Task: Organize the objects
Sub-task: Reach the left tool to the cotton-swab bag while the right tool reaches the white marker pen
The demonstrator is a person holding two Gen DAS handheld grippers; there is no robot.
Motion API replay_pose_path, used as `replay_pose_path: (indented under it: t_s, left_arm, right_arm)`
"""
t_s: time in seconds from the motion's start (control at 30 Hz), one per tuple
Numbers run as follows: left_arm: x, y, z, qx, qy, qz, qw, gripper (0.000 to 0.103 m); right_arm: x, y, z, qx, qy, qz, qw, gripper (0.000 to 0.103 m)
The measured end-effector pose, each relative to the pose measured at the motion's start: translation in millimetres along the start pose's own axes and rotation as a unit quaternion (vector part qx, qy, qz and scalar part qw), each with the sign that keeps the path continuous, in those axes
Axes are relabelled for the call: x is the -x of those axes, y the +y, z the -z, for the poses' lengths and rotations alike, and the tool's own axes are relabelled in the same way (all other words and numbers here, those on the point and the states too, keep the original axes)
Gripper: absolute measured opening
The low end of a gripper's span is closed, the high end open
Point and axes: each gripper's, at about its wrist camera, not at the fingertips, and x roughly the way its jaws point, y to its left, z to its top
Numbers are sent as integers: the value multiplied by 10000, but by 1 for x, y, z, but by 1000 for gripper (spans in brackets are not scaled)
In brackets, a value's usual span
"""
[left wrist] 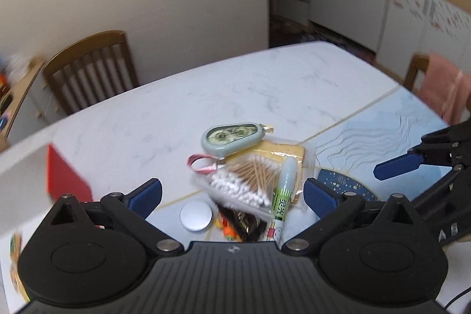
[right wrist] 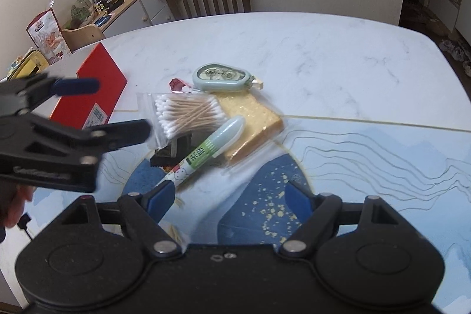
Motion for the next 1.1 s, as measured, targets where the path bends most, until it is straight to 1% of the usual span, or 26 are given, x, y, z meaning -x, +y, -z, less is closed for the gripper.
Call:
replay_pose_path:
  t_s: [0.1,0.27,0.37,0.57,0.67,0.77,0.9,1.1]
  left_arm:
    - [-16,-4,-9,-355,196,193,9990,103]
    - [-42,-10,-15,-825,430,257,9953,103]
    - [-55,-7,-17,-932,558,235,9938,103]
    - [-77,2,-17,-946,810,283,9918,103]
    - [-87,3,-14,-1037,928,267,9899,103]
    - [-90,4,-11,-1069,937,279,9895,103]
    - [-91,6,-8,-1021,851,281,9907,103]
    - [-88,10,-6,-931,661,218,9932,102]
  right_arm:
    - [-6,5,0,-42,36,-18,10000,81]
    - [-15,10,0,-164,67,-109,9998,81]
    - [-21,14,-1,-177,70,-97,9998,81]
    - [-37,15,-2,-456,119,-154,9988,79]
    - [-48,14,-3,-581,98,-145,9982,76]
    - [-55,13,-2,-705,54,-134,9974,74]
    - [-61,14,-3,-769,-2,-139,9969,66]
    - [-68,16,-4,-825,-22,-123,9965,60]
